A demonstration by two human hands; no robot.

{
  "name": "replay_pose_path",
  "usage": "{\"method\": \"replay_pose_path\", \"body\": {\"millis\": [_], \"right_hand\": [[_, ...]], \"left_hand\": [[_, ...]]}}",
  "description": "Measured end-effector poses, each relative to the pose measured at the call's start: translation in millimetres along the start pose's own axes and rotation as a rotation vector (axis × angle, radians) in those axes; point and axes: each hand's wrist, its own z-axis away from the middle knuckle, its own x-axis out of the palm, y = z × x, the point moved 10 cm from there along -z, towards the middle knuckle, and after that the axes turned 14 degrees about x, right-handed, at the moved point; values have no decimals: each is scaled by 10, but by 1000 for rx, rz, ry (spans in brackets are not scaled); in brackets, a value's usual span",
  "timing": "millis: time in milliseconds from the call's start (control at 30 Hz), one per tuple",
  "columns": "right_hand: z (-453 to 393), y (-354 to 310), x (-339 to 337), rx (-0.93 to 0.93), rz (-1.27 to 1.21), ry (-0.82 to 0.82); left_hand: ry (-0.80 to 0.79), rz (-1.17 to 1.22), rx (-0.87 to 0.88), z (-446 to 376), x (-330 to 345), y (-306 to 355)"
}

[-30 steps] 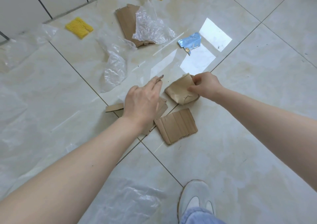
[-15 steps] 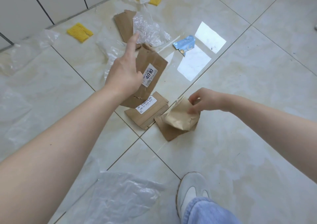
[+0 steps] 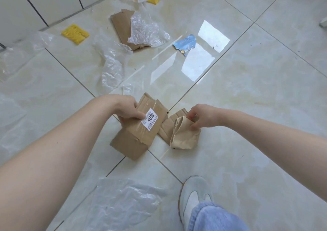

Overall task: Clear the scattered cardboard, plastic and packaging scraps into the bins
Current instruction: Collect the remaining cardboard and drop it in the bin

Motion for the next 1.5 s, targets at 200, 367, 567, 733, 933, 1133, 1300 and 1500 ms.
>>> {"method": "replay_pose_path", "body": {"millis": [200,367,567,733,933,1133,1300,1500], "right_hand": [[-11,20,19,0,6,8],[7,38,95,5,28,12],[-7,78,105,29,1,74],[-4,146,71,68,-189,95],[50,297,56,99,-604,13],[134,244,-2,79,-739,-56],[304,-135,-170,-12,-734,-126],[424,-742,-291,-123,-824,-135]], "left_hand": [[-1,35,124,-81,126,165],[289,-45,123,-229,130,235],[323,40,13,-293,255,148],[350,322,23,-275,258,64],[403,550,34,-242,377,-32],[480,647,58,-152,333,-73],[530,828,101,191,253,-200],[772,887,100,1095,184,-692]]}}
